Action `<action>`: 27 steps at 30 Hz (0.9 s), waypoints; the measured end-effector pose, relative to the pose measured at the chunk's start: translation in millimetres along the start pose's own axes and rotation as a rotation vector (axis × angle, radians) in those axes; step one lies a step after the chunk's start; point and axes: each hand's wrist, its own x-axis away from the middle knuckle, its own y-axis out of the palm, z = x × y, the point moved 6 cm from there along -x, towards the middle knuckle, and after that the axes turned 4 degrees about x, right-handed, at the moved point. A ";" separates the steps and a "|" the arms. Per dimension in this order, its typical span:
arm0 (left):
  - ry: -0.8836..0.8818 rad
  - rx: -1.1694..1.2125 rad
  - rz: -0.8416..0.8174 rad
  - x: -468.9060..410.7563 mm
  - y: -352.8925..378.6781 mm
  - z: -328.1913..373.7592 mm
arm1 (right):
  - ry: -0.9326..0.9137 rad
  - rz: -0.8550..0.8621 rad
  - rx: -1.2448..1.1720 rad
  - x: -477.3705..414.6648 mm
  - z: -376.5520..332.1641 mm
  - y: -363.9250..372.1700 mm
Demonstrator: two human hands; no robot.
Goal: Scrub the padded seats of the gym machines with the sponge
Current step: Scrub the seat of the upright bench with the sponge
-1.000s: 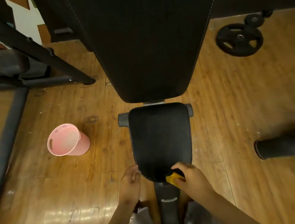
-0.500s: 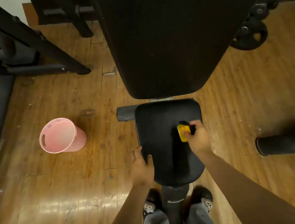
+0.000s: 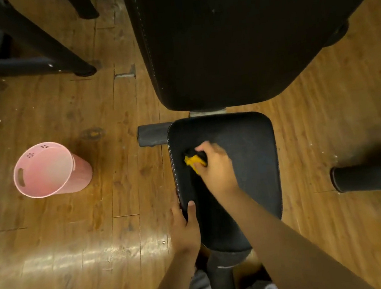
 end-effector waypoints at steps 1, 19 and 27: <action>-0.026 0.014 -0.024 0.8 -1.6 0.2 | -0.015 -0.023 0.010 13.0 -1.6 3.1; 0.095 -0.482 -0.133 131.6 46.8 95.8 | 0.504 0.173 -0.250 160.2 198.1 -203.4; 0.227 -0.679 -0.551 267.0 195.6 126.3 | 0.699 0.376 -0.259 333.5 294.4 -346.4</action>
